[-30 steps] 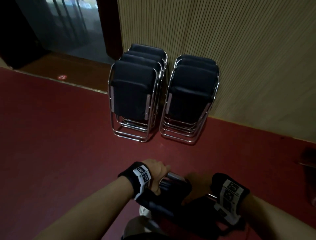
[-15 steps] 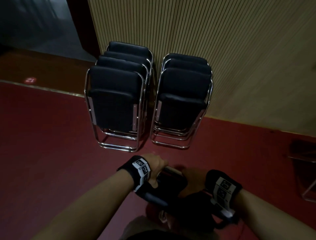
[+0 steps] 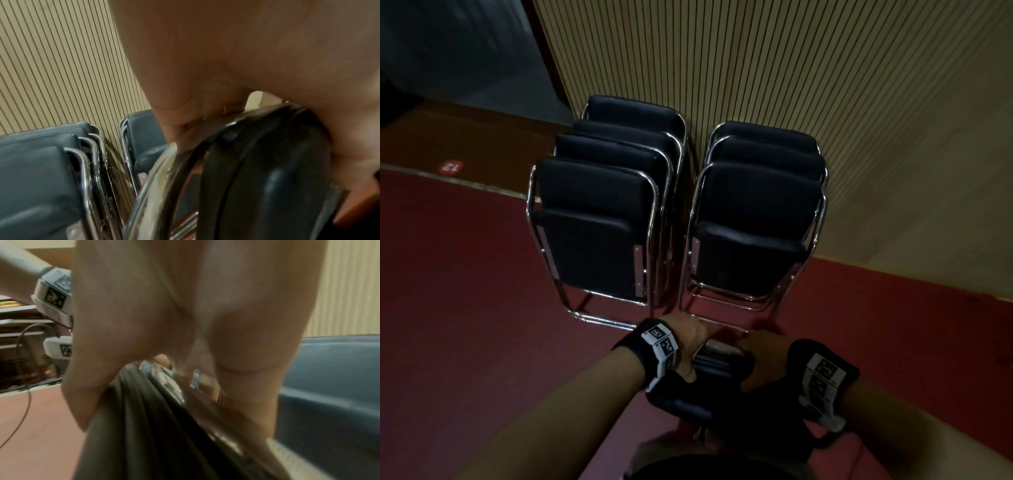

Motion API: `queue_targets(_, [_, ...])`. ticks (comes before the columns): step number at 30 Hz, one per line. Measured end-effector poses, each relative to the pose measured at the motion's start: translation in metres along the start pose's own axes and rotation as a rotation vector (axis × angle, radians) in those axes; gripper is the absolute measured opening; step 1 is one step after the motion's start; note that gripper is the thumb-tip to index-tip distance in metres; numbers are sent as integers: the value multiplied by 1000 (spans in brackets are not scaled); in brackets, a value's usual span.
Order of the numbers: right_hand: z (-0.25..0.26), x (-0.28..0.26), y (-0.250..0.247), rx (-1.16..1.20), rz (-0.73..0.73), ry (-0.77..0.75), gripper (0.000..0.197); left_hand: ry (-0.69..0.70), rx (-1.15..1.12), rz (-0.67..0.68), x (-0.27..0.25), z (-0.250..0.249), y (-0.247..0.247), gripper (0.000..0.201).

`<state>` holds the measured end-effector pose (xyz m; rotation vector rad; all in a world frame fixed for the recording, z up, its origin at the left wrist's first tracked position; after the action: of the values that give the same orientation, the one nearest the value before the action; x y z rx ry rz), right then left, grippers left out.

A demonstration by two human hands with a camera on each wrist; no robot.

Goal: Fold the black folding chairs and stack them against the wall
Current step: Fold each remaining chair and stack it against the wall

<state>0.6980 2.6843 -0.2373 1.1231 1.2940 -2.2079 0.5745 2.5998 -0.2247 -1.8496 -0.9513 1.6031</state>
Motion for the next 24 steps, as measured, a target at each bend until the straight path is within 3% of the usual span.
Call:
queue_targets(3, [-33,19,-36,8,14,-7,47,-35,-70,-2,28,14,-30,58])
queue_targets(13, [-89,82,-122,-31,51,-37,41,-60,-113,-23,104,61,-85,56])
queue_targets(20, [-108,134,-139,67,-10,18,38,-56,-170,-50,152,116,-88,50])
queue_targets(24, [-120,164,-153,151,-78,54,34,45,-186,-23,188,158,-96,52])
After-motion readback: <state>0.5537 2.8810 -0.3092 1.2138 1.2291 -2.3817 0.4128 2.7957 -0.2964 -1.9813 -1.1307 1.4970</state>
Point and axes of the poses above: each hand's wrist, its own x-axis towards the middle knuckle, its own y-axis out of the palm, z = x × y, the point moved 6 cm from there along x, towards the middle knuckle, and after that the axes turned 2 degrees about -x, right-handed, at the moved point
